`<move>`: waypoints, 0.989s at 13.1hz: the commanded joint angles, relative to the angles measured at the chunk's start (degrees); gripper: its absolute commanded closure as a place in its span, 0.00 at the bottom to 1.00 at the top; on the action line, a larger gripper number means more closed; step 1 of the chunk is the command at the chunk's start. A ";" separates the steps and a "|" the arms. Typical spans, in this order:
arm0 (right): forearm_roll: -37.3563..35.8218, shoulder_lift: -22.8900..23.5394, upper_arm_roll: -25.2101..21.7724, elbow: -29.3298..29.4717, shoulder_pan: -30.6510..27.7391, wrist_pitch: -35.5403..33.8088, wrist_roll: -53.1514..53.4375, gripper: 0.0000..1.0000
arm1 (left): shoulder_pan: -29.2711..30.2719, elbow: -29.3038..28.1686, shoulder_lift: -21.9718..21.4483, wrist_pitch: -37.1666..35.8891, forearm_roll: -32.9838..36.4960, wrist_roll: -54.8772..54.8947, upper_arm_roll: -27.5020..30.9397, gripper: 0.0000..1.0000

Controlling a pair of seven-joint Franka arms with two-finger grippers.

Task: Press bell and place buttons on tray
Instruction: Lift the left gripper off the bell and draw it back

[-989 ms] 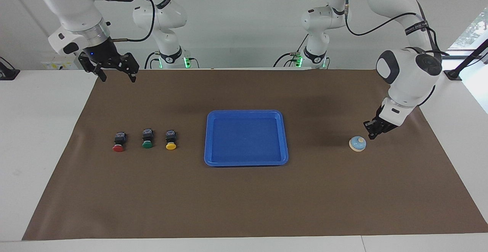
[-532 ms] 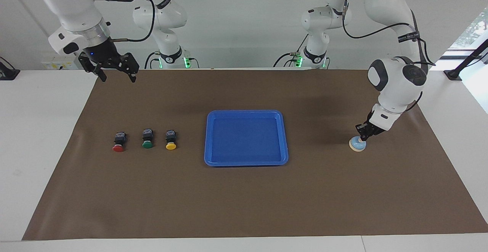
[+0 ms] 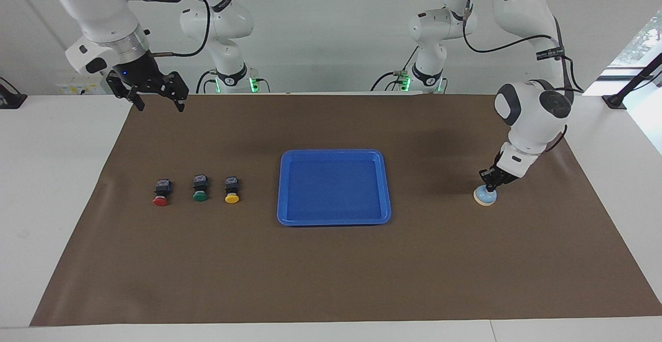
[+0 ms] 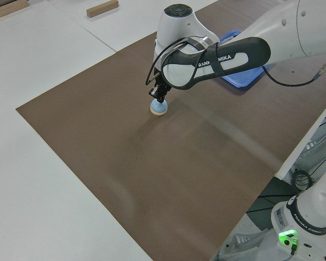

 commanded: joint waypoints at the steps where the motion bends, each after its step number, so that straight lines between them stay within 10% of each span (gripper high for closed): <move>1: 0.08 -0.09 0.55 0.33 -0.80 -1.04 -0.45 0.00 | 0.33 10.18 -0.35 -13.42 0.43 0.74 0.09 1.00; 6: 0.08 -0.09 0.55 0.33 -0.80 -1.04 -0.45 0.00 | -0.55 17.87 -7.46 -29.63 0.52 0.74 -0.09 0.88; 7: 0.08 -0.09 0.55 0.33 -0.80 -1.04 -0.45 0.00 | -0.63 18.22 -8.87 -31.12 0.52 0.47 -0.35 0.63; 8: 0.08 -0.09 0.55 0.42 -0.80 -1.04 -0.45 0.00 | -0.72 18.92 -9.66 -33.31 0.52 0.21 -0.44 0.10; 9: 0.08 -0.09 0.55 0.34 -0.80 -1.04 -0.45 0.00 | -0.64 19.97 -10.02 -34.99 0.52 0.30 -0.44 0.00; 13: 0.08 -0.09 0.55 0.33 -0.80 -1.04 -0.45 0.00 | -0.64 23.67 -9.93 -41.15 -0.01 0.38 -0.52 0.00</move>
